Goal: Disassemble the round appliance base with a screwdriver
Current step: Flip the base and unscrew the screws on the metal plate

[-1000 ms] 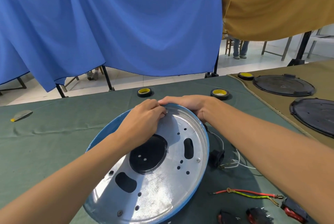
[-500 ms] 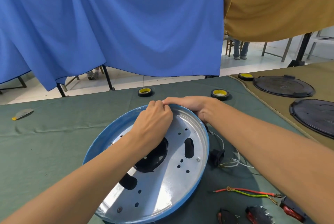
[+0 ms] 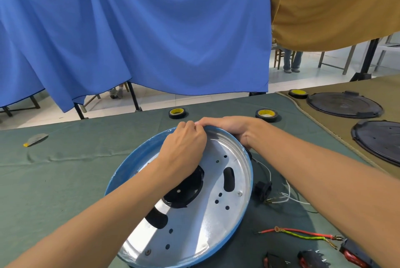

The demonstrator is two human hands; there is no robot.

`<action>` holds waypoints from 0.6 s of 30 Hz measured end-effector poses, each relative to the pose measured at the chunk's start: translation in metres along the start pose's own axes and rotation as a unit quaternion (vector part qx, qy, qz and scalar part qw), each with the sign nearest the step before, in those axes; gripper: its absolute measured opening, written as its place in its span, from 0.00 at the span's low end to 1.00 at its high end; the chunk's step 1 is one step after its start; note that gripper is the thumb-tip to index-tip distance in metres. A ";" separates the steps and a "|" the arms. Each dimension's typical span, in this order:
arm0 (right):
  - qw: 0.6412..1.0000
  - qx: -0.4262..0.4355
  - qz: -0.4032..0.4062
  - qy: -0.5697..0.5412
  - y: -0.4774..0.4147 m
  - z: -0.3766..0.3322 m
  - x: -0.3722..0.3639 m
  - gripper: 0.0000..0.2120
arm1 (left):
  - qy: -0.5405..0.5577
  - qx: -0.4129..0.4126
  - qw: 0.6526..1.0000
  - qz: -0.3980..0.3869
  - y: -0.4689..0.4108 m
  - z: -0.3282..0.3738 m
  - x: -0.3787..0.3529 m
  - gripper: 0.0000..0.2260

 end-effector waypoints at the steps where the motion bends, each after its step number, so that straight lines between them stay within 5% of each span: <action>1: 1.000 -0.001 -0.009 -0.002 0.002 -0.001 -0.001 0.19 | 0.029 -0.014 0.999 0.018 -0.001 -0.005 0.004 0.12; 7: 1.000 -0.007 0.001 0.014 0.009 0.000 0.008 0.27 | 0.221 0.040 0.965 0.139 -0.017 -0.070 0.036 0.09; 10: 1.000 0.001 0.013 0.021 0.010 0.002 0.016 0.33 | 0.340 0.129 0.929 -0.072 -0.031 -0.088 0.012 0.18; 13: 0.999 0.016 0.012 0.040 0.011 0.000 0.016 0.37 | 0.456 0.174 0.807 -0.333 -0.020 -0.079 -0.014 0.26; 18: 0.997 0.039 0.000 0.060 0.010 0.000 0.018 0.37 | 0.520 0.141 0.704 -0.463 -0.019 -0.067 -0.023 0.25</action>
Point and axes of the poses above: each hand's wrist, its own y-axis away from the middle knuckle, its own x-axis out of the back of the hand, z = x × y, the point moved 7 cm from there along -y, towards the middle knuckle, and after that the axes turned 4 degrees about y, right-handed, at the moved point
